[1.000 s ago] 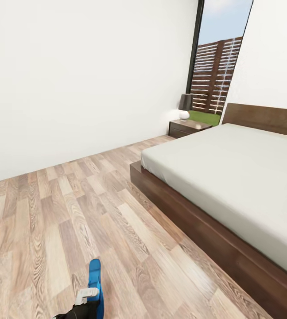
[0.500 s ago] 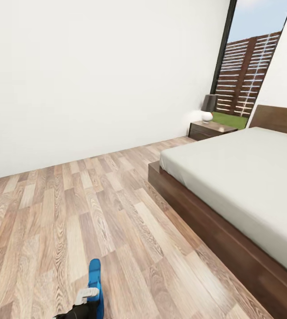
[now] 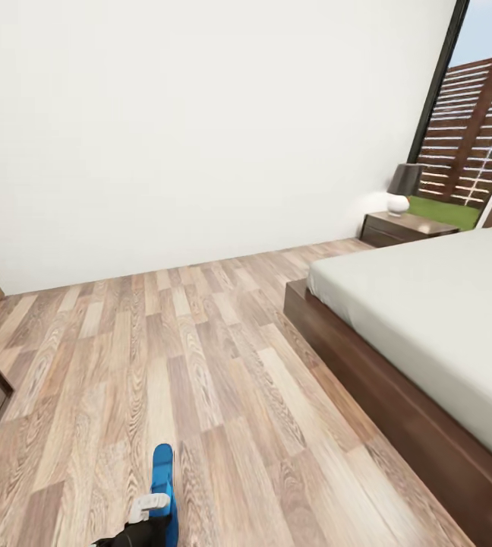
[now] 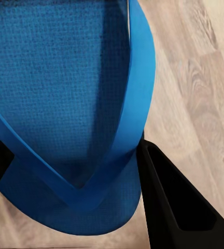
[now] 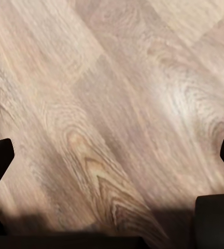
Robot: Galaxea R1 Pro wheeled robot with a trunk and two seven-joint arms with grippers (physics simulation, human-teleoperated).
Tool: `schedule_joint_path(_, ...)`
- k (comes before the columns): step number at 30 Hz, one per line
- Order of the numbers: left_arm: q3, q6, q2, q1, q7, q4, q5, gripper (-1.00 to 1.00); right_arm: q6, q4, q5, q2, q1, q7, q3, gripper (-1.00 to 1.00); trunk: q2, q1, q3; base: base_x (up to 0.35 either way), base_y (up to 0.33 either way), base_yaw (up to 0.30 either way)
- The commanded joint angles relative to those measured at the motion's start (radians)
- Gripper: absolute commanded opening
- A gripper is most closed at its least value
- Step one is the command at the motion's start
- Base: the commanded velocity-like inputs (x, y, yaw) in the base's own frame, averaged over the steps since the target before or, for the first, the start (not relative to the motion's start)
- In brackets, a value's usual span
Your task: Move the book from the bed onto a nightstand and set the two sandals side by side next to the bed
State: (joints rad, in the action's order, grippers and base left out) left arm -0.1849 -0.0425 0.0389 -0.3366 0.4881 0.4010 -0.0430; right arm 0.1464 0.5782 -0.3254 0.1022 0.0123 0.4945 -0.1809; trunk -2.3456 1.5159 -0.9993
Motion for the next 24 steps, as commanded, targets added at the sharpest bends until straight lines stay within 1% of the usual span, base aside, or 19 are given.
schedule_joint_path(1,-0.005,-0.004,-0.001,-0.001,0.007,-0.001,-0.003,-1.0,0.01,0.001,-0.011,0.0,0.0,0.004,-0.003,1.0,0.0,0.0,-0.001,0.0,0.0,0.294)
schedule_joint_path(24,-0.005,-0.004,-0.001,-0.001,0.007,-0.001,-0.003,-1.0,0.009,0.001,-0.011,-0.001,0.0,0.004,-0.003,1.0,0.0,0.0,-0.001,0.0,0.0,0.294)
